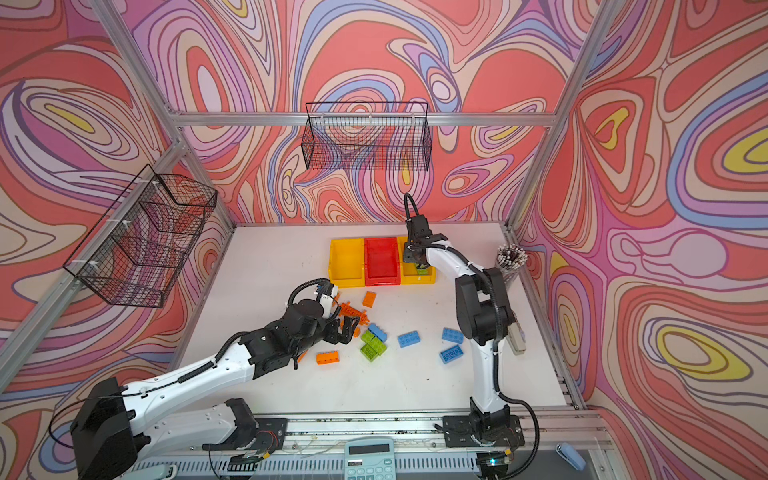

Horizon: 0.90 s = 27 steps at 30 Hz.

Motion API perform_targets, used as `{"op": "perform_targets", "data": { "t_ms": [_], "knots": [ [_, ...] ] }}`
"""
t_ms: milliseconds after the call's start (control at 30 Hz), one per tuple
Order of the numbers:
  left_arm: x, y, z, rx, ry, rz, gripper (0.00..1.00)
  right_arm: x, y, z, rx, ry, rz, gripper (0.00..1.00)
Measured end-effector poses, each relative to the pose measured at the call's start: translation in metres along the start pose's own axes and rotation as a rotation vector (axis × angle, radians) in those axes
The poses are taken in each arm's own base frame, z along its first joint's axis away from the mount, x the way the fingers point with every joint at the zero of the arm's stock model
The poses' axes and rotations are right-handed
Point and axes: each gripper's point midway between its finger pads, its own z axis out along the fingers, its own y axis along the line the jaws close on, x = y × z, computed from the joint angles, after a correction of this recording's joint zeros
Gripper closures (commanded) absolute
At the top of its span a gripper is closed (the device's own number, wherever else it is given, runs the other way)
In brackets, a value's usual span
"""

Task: Sort the legos into containers by color
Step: 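Lift the third lime-green brick and drop it into the yellow bin, then move the right gripper toward the blue bricks while the left gripper lowers over green bricks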

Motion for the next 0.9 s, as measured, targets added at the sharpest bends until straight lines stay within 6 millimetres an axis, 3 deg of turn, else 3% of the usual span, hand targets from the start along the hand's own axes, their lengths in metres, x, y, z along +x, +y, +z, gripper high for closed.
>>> {"op": "perform_targets", "data": {
  "t_ms": [100, 333, 433, 600, 700, 900],
  "knots": [
    [0.002, 0.0, 0.004, -0.006, 0.01, 0.004, 0.0, -0.007, 0.003, 0.001, -0.01, -0.01, -0.007, 0.18],
    [0.0, -0.001, 0.005, -0.007, 0.012, 0.004, 0.0, -0.007, 0.007, -0.007, -0.046, -0.009, -0.006, 0.15],
    [0.001, -0.001, 0.005, -0.005, 0.013, 0.003, 0.0, -0.002, 0.007, -0.023, -0.07, -0.007, -0.003, 0.14],
    [0.001, -0.004, 0.0, 0.018, 0.013, -0.018, 0.0, 0.008, 0.008, -0.075, -0.129, -0.037, 0.006, 0.05],
    [0.01, -0.004, -0.002, 0.037, 0.031, -0.041, 0.0, 0.025, 0.02, -0.107, -0.162, -0.056, -0.024, 0.02],
    [0.046, -0.01, -0.002, 0.076, 0.125, -0.064, 0.03, 0.101, 0.047, -0.142, -0.225, 0.001, -0.111, 0.02]
  ]
}}
